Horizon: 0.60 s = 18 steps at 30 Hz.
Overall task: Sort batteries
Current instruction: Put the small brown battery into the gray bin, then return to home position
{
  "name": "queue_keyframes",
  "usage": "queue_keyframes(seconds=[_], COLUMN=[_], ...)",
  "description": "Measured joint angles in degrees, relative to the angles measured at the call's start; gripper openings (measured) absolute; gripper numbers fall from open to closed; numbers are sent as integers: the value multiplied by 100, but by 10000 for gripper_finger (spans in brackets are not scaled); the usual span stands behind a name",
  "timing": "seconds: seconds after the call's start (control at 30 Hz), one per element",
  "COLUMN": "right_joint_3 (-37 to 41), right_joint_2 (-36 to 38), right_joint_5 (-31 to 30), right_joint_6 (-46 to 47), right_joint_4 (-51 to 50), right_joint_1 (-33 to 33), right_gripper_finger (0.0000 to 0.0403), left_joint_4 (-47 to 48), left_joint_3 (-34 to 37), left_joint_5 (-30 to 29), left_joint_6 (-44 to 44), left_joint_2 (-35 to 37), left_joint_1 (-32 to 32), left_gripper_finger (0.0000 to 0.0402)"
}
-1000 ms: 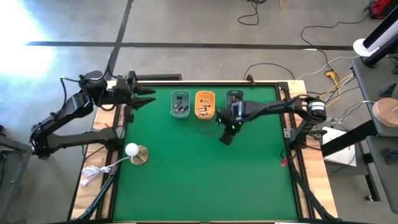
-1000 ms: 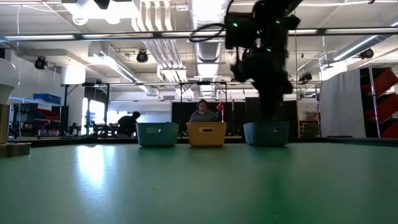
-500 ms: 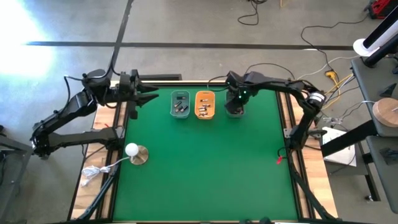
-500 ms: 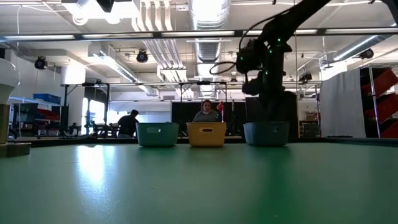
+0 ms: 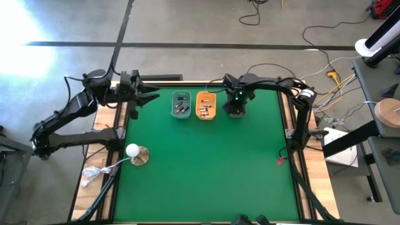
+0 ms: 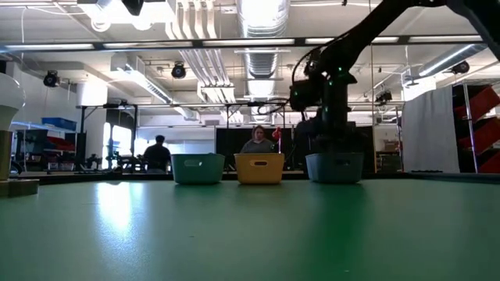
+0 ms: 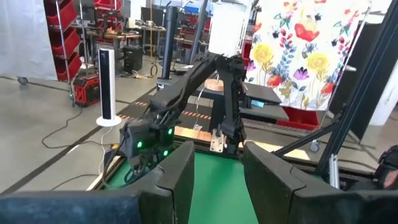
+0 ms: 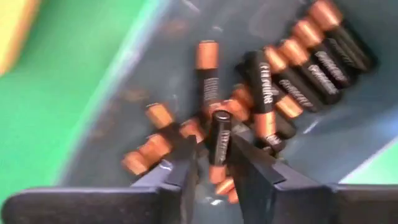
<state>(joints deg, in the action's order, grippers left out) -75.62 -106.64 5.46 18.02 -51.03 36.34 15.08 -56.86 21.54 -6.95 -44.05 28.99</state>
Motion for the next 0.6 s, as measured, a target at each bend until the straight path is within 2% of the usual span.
queue_keyframes(seconds=[0.17, 0.43, 0.5, 0.6], right_joint_3=[-423, -762, -658, -217], right_joint_2=[323, 1161, 1475, 2081], right_joint_5=[88, 90, 167, 669], right_joint_6=[-298, -902, -1432, -1781], right_joint_4=[-312, -157, 279, 1520], right_joint_1=[-7, -13, -90, -196], right_gripper_finger=[107, 122, 125, 129], left_joint_4=[94, 277, 318, 389], left_joint_3=[0, 0, 0, 0], left_joint_5=[0, -13, -179, -258], left_joint_6=[84, 78, -7, 138], left_joint_2=[-218, -644, -681, -655], left_joint_1=[-1, 0, -1, 0], left_gripper_finger=[117, 117, 117, 117])
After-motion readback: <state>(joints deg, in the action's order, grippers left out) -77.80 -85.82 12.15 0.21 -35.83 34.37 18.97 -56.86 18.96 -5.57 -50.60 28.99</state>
